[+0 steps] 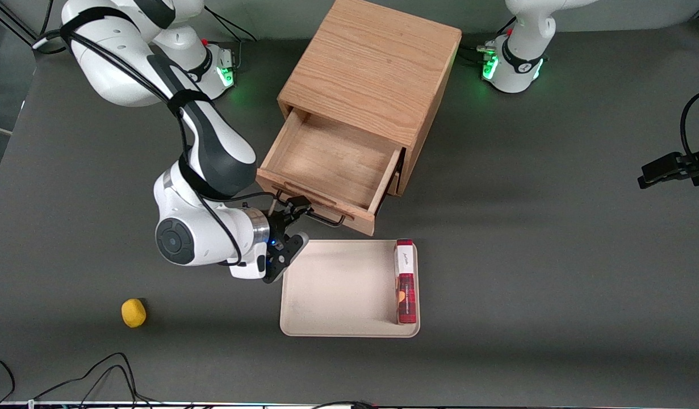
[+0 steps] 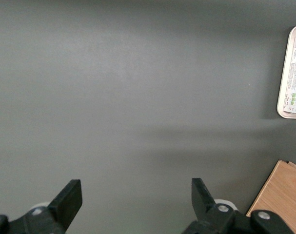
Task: Open upper drawer
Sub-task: 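Pull the handle outward with the right gripper, sliding the drawer open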
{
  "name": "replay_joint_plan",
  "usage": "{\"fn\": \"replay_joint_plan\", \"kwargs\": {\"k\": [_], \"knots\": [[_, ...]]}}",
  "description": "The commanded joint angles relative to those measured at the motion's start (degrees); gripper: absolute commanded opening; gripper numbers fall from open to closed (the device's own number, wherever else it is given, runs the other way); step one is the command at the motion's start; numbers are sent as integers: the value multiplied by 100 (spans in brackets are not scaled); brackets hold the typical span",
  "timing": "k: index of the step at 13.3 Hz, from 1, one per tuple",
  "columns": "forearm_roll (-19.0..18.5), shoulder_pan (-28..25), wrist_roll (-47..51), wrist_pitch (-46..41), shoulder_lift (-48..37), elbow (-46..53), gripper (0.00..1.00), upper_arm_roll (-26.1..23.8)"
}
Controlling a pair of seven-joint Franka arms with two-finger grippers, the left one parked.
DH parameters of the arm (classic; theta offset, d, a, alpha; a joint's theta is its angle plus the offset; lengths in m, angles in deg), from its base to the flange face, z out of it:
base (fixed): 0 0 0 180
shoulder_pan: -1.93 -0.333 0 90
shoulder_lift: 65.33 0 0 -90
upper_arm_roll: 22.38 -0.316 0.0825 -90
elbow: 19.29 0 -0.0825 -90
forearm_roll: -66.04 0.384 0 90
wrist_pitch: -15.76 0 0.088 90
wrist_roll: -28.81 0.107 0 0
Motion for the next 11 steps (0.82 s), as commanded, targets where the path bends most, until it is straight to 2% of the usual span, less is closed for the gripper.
{"fn": "replay_joint_plan", "kwargs": {"k": [1, 11], "knots": [[-87, -17, -143, -178, 326, 555, 100, 25], [-87, 27, -433, -178, 590, 1100, 100, 201]]}}
